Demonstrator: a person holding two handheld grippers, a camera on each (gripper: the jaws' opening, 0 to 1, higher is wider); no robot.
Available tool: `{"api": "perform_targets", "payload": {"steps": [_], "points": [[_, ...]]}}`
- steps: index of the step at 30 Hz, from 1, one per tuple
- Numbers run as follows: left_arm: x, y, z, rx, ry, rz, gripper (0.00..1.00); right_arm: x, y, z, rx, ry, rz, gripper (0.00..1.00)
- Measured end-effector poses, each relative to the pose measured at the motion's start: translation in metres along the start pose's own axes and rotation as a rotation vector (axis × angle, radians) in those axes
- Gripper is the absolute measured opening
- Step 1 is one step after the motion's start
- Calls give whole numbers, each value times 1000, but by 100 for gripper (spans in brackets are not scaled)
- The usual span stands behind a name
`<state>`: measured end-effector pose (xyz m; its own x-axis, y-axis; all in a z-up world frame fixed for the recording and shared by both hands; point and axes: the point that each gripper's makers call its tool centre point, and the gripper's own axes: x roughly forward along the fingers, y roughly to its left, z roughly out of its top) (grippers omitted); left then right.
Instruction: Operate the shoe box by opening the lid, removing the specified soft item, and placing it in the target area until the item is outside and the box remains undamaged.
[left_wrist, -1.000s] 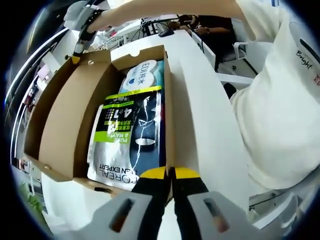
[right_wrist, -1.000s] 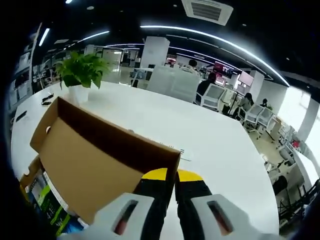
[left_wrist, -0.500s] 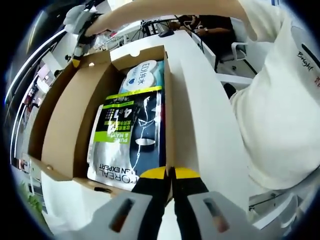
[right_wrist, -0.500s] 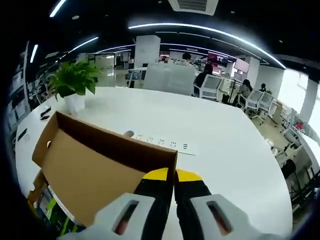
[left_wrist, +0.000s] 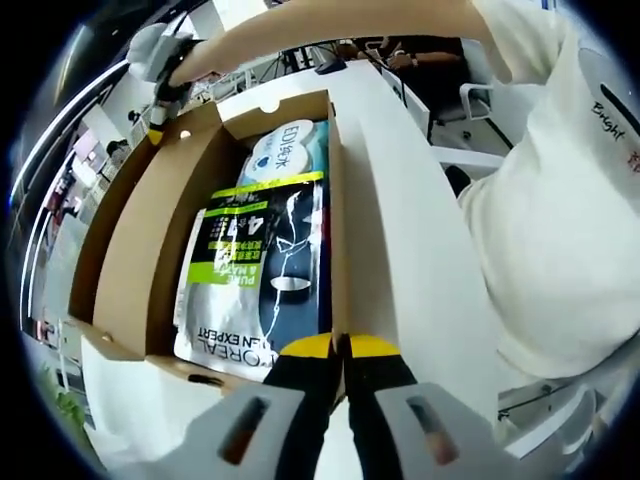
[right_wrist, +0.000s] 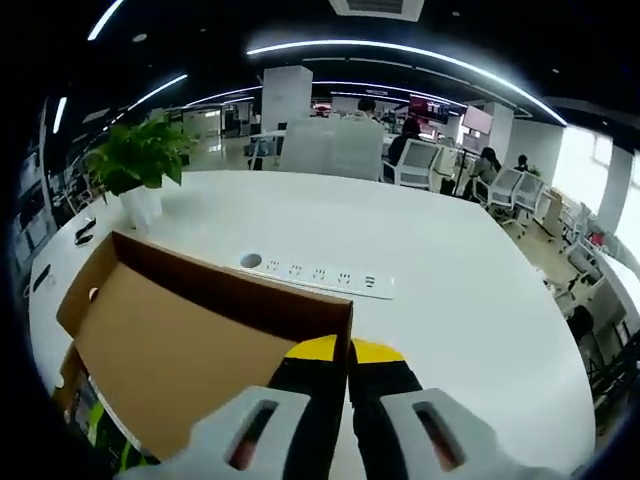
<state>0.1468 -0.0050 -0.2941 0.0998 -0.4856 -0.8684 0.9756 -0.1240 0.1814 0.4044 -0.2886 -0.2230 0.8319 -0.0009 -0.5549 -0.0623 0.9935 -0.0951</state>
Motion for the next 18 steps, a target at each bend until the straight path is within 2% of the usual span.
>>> {"api": "perform_targets", "payload": {"steps": [5, 9, 14, 18], "points": [[0, 0, 0, -3, 3, 3, 3, 6, 1, -3, -30, 16, -4, 1], [0, -1, 0, 7, 2, 21, 3, 9, 0, -13, 12, 35, 4, 1], [0, 1, 0, 3, -7, 28, 3, 2, 1, -10, 11, 1, 7, 1], [1, 1, 0, -7, 6, 24, 3, 9, 1, -14, 13, 30, 16, 1]]}}
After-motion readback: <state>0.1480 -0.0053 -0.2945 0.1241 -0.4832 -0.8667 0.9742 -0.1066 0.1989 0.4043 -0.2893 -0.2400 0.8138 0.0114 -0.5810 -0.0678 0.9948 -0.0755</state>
